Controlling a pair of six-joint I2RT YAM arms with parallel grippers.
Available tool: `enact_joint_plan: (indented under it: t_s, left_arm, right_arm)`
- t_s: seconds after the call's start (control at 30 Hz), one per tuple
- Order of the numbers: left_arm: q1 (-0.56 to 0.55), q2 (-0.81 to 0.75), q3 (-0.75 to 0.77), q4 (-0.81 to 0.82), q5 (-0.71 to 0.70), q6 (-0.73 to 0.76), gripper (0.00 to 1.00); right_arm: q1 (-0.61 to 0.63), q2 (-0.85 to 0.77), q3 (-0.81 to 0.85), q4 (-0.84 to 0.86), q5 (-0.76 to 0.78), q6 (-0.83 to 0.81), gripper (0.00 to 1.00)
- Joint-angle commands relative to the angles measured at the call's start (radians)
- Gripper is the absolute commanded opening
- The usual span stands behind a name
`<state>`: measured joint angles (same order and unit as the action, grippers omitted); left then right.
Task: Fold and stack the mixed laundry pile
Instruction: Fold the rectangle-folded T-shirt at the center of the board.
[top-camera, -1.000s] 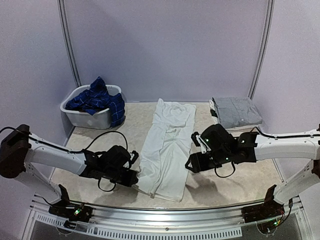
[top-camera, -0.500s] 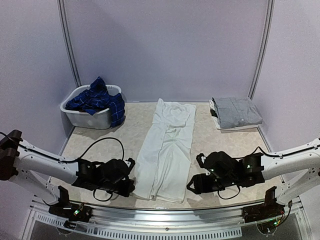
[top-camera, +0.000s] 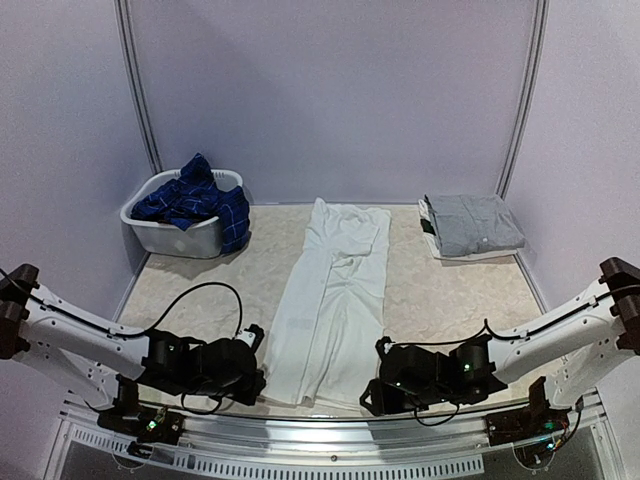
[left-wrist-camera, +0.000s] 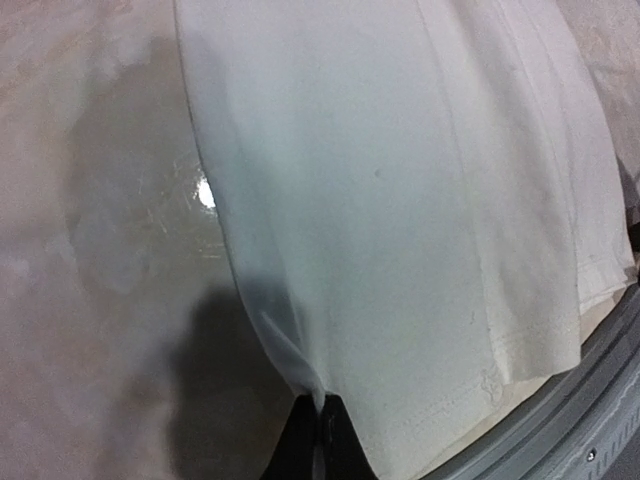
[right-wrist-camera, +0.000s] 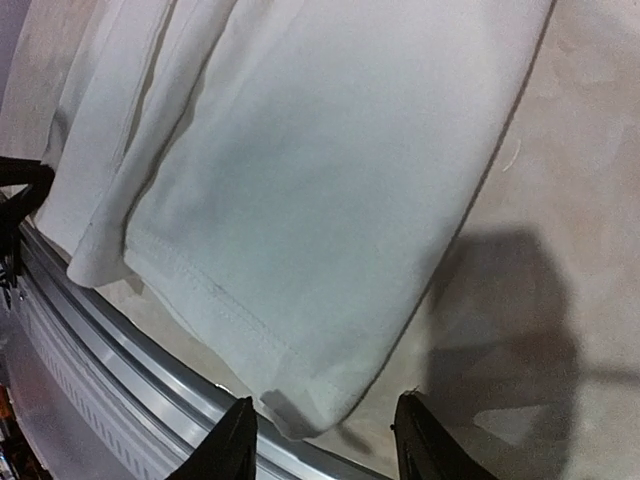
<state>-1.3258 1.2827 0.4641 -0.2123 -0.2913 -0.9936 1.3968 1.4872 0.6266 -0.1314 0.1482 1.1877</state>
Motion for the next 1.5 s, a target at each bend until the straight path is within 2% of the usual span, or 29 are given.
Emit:
enact_joint_plan:
  t_s: [0.0, 0.17, 0.43, 0.57, 0.97, 1.27, 1.47]
  left_arm:
    - [-0.032, -0.005, -0.013, -0.021, -0.036, -0.027, 0.0]
    - [-0.036, -0.001, -0.009, -0.025, -0.048, -0.027, 0.0]
    - [-0.038, -0.001, -0.009, -0.025, -0.055, -0.029, 0.0]
    - [-0.038, -0.002, -0.011, -0.022, -0.058, -0.029, 0.0]
    - [-0.066, 0.006, -0.001, 0.019, -0.043, -0.041, 0.0]
    - [-0.085, -0.022, 0.037, -0.063, -0.067, -0.043, 0.0]
    - [-0.084, -0.035, 0.044, -0.096, -0.077, -0.047, 0.0]
  right_arm:
    - [0.011, 0.051, 0.015, 0.006, 0.029, 0.049, 0.44]
    - [0.034, 0.054, 0.03, -0.004, 0.04, 0.063, 0.35]
    - [0.054, 0.094, 0.061, -0.05, 0.05, 0.064, 0.14]
    - [0.055, 0.102, 0.061, -0.047, 0.049, 0.063, 0.01]
    - [0.084, 0.005, 0.042, -0.151, 0.06, 0.049, 0.0]
    - [0.109, -0.085, 0.029, -0.273, 0.112, 0.063, 0.0]
    - [0.109, -0.133, 0.005, -0.28, 0.117, 0.067, 0.0]
